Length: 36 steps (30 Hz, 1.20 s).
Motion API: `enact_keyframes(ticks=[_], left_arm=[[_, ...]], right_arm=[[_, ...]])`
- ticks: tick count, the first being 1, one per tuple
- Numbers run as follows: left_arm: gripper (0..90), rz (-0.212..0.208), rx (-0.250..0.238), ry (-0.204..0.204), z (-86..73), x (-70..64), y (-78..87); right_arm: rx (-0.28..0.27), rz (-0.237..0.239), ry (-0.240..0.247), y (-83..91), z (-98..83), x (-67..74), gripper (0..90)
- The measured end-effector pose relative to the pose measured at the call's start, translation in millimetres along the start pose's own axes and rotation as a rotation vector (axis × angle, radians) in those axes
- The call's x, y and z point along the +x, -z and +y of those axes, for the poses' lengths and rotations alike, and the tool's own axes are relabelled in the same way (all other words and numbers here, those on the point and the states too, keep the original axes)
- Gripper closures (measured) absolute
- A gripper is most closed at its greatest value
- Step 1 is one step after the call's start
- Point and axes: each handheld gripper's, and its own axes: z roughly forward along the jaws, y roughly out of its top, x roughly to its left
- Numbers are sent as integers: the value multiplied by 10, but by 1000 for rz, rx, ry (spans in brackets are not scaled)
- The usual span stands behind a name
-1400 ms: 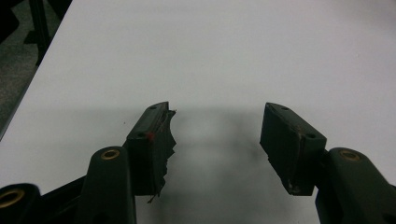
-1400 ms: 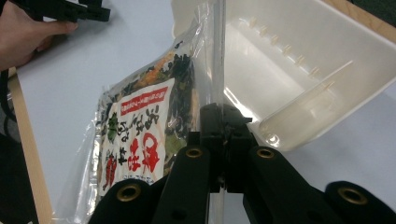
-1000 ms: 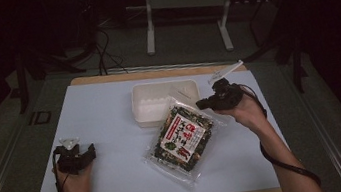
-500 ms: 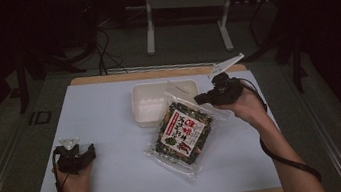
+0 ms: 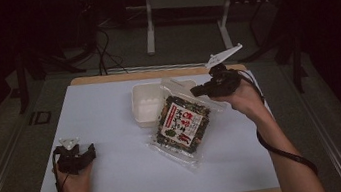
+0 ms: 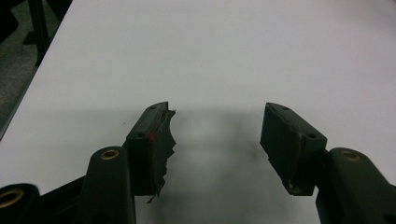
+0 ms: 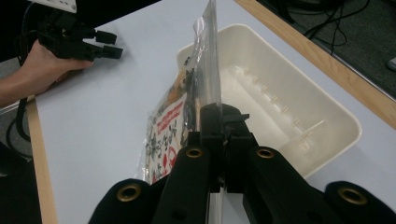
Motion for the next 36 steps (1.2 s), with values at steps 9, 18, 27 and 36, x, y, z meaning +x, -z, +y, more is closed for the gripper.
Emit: enact_keyframes(ticks=[9,18,27,36], left_arm=[[428,-1,1,0,0,0,0],[428,-1,3,-2,0,0,0],[428,-1,3,-3,0,-2,-2],[428,0,3,-2,0,0,-2]], right_arm=[[-17,3,12,31,118,22,899],[-27,19,45,69,229,90,900],[-46,15,72,134,331,152,900],[-57,24,97,153,437,225,900]])
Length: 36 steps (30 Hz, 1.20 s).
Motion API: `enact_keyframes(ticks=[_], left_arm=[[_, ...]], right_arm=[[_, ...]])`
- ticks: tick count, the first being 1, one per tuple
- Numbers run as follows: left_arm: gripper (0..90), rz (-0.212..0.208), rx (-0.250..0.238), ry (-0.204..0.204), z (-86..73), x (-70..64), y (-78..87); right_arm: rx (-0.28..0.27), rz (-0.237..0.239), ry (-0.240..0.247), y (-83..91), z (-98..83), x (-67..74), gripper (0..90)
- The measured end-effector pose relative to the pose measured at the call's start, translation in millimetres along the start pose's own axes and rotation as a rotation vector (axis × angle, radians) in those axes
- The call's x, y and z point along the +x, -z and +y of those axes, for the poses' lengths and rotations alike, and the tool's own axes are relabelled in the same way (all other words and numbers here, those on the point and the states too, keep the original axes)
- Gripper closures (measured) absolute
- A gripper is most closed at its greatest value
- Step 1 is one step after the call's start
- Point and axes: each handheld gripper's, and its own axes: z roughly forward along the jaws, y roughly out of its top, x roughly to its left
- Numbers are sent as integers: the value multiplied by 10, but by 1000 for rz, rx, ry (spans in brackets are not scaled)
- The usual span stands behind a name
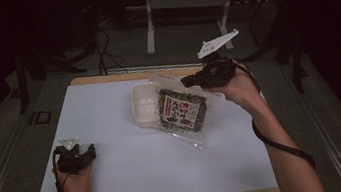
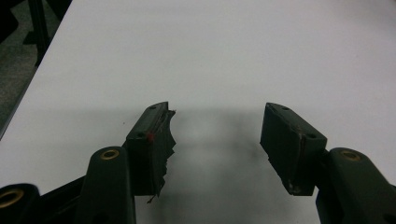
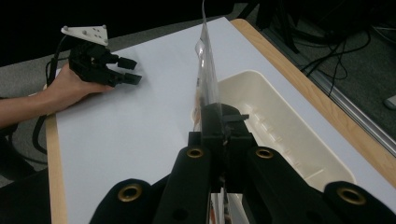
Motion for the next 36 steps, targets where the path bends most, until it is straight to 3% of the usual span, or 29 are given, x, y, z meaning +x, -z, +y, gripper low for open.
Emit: enact_keyframes(ticks=[10,21,36], left_arm=[[426,-1,-1,4,0,4,1],[426,-1,-2,1,0,11,8],[426,1,-5,9,-3,12,9]], right_arm=[[-38,18,28,61,133,79,900],[-91,28,25,159,217,95,900],[-100,28,33,178,312,93,900]])
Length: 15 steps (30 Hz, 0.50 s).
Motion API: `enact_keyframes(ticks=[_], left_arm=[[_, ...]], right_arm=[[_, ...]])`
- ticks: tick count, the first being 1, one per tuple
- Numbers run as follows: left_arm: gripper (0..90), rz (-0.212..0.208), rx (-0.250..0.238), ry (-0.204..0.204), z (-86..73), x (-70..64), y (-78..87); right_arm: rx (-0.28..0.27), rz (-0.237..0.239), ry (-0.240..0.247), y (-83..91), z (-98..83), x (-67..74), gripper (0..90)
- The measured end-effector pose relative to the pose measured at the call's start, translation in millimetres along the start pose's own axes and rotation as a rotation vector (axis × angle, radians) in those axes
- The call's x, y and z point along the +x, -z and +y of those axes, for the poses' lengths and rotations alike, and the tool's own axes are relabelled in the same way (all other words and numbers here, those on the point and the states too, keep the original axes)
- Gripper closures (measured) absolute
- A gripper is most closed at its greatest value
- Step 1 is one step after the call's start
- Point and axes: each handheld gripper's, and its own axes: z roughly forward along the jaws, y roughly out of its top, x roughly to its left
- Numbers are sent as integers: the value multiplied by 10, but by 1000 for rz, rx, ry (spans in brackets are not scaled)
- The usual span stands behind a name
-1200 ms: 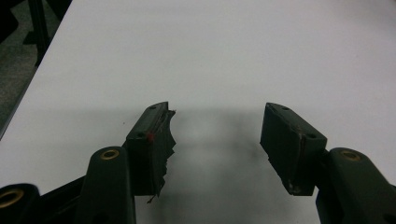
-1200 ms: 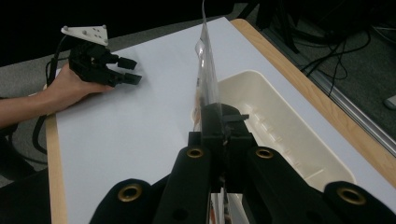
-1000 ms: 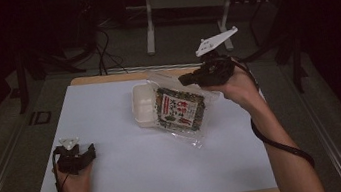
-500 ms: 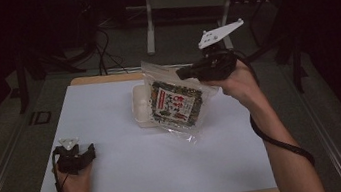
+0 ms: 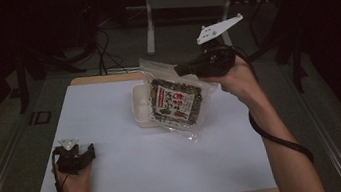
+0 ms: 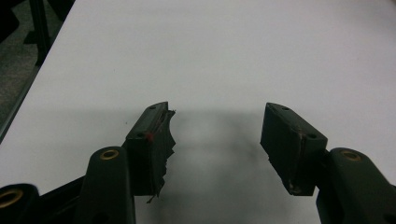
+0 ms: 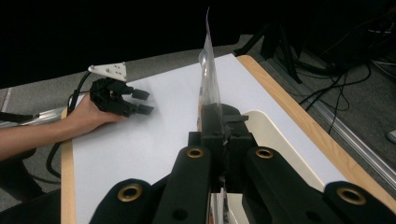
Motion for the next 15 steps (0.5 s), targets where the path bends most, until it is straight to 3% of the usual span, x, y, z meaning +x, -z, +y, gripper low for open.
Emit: enact_keyframes(ticks=[15], left_arm=[[424,-4,-1,8,1,10,1]], right_arm=[[-11,-4,21,-10,157,-2,900]])
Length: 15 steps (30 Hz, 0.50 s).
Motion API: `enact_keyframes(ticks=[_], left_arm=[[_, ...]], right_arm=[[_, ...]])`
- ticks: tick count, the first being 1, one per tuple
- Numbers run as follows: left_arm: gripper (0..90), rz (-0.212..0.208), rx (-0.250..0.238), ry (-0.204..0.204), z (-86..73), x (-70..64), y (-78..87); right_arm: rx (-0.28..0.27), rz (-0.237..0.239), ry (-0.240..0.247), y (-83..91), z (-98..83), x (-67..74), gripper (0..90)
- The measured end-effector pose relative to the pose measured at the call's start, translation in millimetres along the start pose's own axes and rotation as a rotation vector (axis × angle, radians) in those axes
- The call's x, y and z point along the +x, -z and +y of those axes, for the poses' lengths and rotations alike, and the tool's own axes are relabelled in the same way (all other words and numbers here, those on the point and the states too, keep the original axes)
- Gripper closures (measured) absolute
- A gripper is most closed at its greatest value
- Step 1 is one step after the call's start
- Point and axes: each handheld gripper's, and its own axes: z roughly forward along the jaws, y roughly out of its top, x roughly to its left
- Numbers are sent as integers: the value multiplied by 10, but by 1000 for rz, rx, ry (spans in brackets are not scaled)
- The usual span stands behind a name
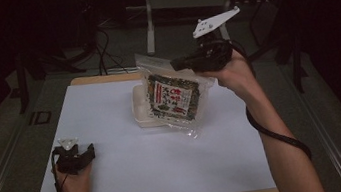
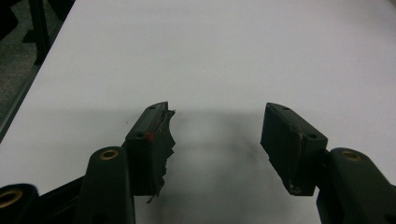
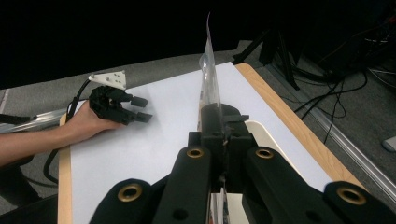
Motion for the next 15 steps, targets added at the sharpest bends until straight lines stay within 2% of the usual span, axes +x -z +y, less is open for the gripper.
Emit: enact_keyframes(ticks=[15], left_arm=[[422,-1,1,4,0,2,-1]], right_arm=[[-25,-5,-19,-86,63,-138,900]])
